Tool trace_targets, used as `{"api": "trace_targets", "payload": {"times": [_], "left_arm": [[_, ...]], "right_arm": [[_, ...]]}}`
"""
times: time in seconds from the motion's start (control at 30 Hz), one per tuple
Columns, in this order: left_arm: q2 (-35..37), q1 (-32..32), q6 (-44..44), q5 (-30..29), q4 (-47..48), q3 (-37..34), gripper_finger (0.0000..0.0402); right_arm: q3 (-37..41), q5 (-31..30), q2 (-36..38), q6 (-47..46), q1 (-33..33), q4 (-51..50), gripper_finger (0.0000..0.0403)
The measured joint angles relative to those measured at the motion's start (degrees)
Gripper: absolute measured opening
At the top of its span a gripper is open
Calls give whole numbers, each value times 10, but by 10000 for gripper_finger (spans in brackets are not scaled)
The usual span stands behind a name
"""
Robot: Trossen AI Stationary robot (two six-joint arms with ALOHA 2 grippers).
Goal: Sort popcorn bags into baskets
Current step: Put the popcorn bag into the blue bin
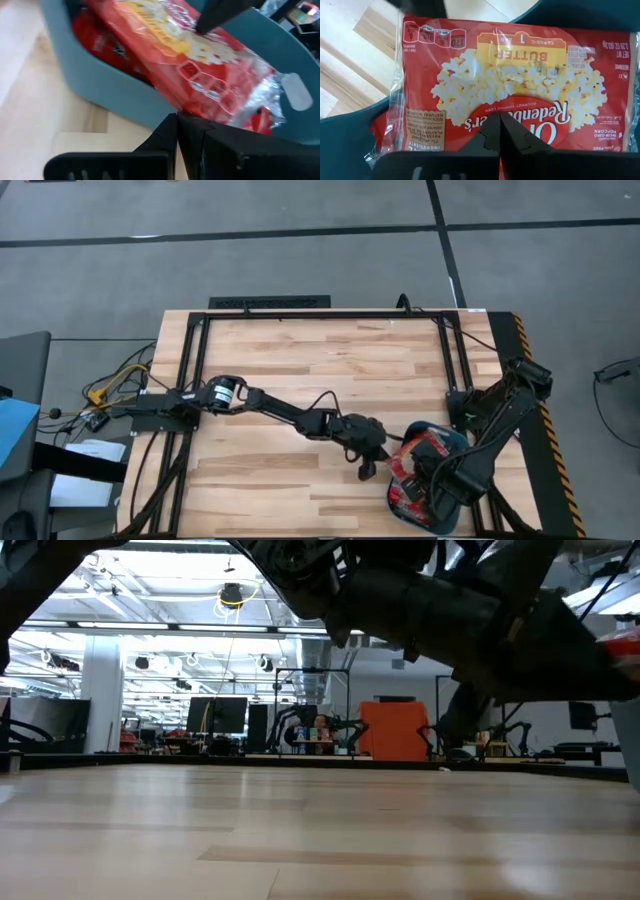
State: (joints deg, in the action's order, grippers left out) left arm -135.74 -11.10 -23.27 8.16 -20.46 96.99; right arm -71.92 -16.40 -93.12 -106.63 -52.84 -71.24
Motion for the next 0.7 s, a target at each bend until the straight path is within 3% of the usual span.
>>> {"api": "trace_targets", "payload": {"times": [0.37, 0.7], "left_arm": [[0, -42, -14, 73, -63, 0, 0], [0, -51, -31, 172, -65, 1, 0]], "right_arm": [[0, 26, 0, 6, -1, 23, 33], [0, 36, 0, 6, -32, 106, 14]]}}
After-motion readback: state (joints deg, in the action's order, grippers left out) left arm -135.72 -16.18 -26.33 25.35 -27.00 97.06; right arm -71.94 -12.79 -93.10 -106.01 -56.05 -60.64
